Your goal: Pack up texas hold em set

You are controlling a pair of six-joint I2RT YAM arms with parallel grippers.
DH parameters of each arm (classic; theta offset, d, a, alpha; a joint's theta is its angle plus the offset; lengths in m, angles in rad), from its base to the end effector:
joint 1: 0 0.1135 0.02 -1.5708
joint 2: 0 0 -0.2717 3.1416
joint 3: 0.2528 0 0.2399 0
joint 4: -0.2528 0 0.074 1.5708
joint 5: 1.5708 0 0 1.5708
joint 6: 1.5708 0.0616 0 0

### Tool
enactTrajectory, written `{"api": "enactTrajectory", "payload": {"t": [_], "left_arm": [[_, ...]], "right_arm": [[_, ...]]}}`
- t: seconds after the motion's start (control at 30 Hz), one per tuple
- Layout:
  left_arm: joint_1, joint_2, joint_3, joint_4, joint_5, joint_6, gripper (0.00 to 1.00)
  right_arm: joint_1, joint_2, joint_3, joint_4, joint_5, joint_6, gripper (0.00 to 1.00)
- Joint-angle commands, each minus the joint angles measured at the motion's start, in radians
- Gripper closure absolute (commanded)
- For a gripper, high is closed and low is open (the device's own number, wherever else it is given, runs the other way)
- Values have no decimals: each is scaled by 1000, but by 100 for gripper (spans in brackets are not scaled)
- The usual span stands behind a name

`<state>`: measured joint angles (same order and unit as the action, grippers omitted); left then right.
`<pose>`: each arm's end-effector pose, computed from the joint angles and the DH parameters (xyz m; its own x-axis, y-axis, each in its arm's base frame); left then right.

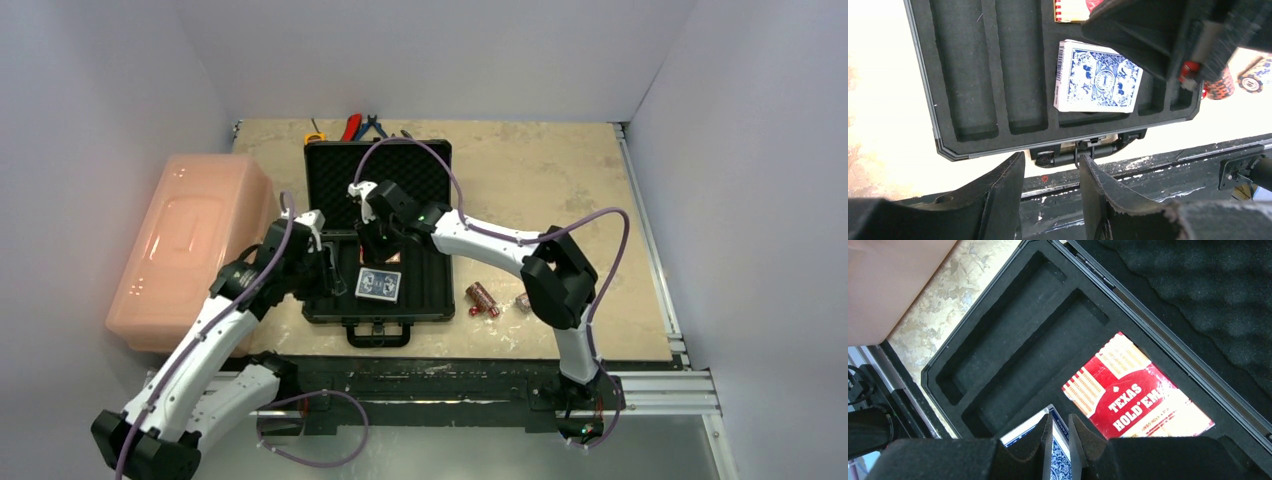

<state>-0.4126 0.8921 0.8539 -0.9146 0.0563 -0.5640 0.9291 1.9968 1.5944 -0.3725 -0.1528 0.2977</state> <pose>0.1473 -0.0683 0.2656 -0.8610 -0.2057 -0.4652 -0.0355 0.9366 -0.3485 0.2713 0.3788 0.2308 -0.6517 -0.3878 -0.6518 -0.6963 0.6467 0.3114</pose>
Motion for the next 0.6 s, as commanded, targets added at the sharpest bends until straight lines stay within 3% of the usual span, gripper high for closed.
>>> {"api": "enactTrajectory", "payload": {"t": [0.0,0.27,0.57], "left_arm": [[6,-110,-15,-46,-6,14,55],[6,-248,12,-83,-8,43,47],[6,-286,-8,-61,16,49,45]], "right_arm": [[-1,18,64,14,-22,-9,79],[0,69,96,8,-57,-9,78],[4,87,86,2,-85,-15,77]]}}
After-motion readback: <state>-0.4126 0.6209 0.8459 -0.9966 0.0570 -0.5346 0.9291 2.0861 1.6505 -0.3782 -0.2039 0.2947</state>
